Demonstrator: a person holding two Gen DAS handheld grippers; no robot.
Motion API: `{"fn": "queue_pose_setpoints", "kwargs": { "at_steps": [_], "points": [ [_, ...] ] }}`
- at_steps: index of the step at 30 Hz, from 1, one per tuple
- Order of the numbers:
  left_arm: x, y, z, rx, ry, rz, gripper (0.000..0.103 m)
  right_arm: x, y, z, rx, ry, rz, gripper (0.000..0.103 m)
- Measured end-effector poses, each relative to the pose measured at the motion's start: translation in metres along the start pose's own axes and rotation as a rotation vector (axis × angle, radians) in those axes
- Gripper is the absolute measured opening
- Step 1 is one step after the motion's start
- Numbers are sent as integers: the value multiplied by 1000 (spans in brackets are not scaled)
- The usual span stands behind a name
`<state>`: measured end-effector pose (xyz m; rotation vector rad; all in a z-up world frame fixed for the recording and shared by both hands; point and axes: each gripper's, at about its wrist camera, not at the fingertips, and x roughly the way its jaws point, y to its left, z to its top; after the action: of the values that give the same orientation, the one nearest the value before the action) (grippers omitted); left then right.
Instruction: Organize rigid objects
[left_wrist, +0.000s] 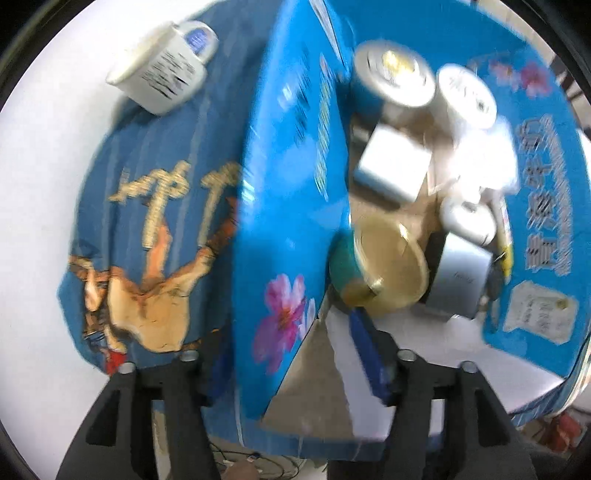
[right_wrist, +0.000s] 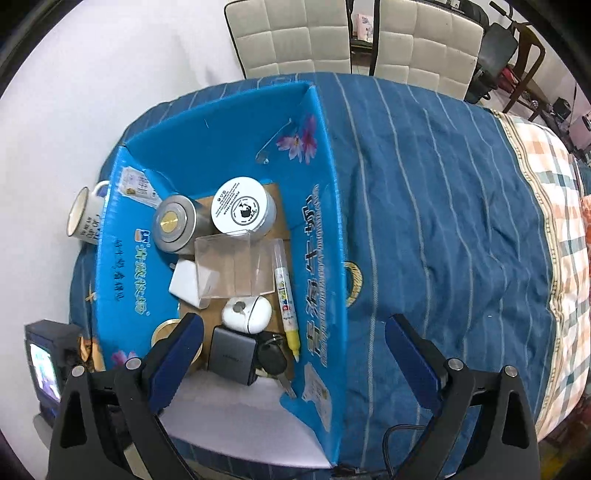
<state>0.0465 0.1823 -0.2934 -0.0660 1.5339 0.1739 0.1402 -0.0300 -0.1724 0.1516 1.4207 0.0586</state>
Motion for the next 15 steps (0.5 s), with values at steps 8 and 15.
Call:
{"fn": "queue_pose_setpoints", "kwargs": {
  "at_steps": [8,15],
  "points": [
    [-102,-8,-16,-61,-170,19,99,-75,-21,-23,-36,-66,30,101],
    [-198,-26,-42,-116,-338,-6,99,-156,-40,-44,-51,-148,54,101]
  ]
}}
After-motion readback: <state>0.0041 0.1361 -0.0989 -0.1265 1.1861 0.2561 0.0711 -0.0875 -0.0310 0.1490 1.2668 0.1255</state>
